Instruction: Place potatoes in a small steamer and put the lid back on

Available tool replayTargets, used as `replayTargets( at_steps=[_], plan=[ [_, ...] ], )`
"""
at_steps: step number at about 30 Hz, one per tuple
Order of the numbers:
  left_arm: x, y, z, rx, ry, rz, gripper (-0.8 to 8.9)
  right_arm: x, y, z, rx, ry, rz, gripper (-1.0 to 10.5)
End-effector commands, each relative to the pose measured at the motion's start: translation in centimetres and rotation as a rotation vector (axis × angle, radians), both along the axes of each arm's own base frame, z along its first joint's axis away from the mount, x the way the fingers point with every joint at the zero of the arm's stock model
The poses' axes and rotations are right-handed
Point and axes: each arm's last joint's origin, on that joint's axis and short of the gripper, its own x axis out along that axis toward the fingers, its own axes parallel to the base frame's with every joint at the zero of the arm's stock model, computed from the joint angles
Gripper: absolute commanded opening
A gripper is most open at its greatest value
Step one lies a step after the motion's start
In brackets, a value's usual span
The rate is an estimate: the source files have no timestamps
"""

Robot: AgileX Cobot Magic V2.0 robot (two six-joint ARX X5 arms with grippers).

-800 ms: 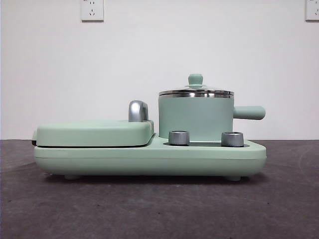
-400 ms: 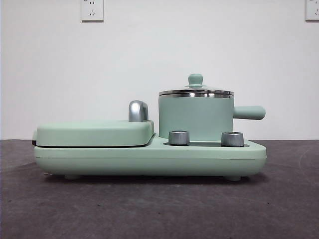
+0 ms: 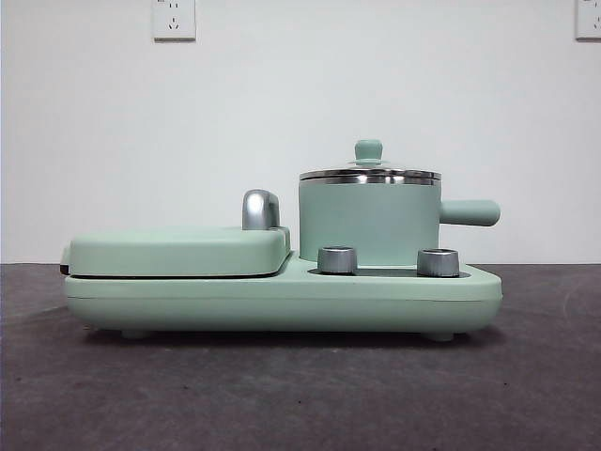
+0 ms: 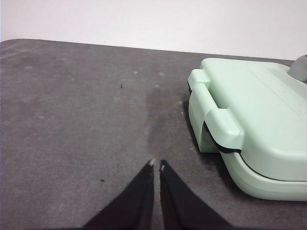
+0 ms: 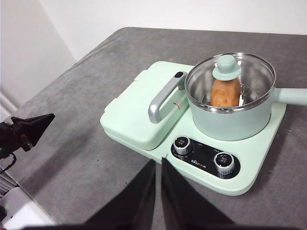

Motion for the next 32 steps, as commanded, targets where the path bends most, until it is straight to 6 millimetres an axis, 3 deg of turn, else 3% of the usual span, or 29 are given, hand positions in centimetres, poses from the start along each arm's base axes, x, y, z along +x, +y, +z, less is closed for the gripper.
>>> replayTargets(
  at_steps=[1, 7, 11, 16, 22, 25, 32],
  plan=[
    [0.1, 0.0, -0.7, 0.001, 0.026, 0.004, 0.19, 0.0, 0.1, 0.2, 0.008, -0.009, 0.005, 0.2],
    [0.1, 0.0, -0.7, 0.001, 0.026, 0.004, 0.19, 0.1, 0.1, 0.1, 0.011, -0.017, -0.004, 0.2],
    [0.1, 0.0, -0.7, 0.001, 0.026, 0.004, 0.19, 1.2, -0.1, -1.6, 0.049, -0.119, -0.068, 0.2],
    [0.1, 0.0, -0.7, 0.001, 0.026, 0.004, 0.19, 2.4, -1.3, -7.3, 0.116, -0.319, -0.252, 0.2],
    [0.1, 0.0, -0.7, 0.001, 0.026, 0.004, 0.19, 2.8, -3.3, -15.0, 0.031, -0.333, -0.558, 0.2],
    [0.1, 0.0, -0.7, 0.001, 0.026, 0.004, 0.19, 2.8, -4.0, -17.5, -0.036, -0.321, -0.658, 0.2],
    [0.1, 0.0, -0.7, 0.001, 0.026, 0.004, 0.19, 3.0, -4.6, -21.3, -0.132, -0.281, -0.688, 0.2]
  ],
)
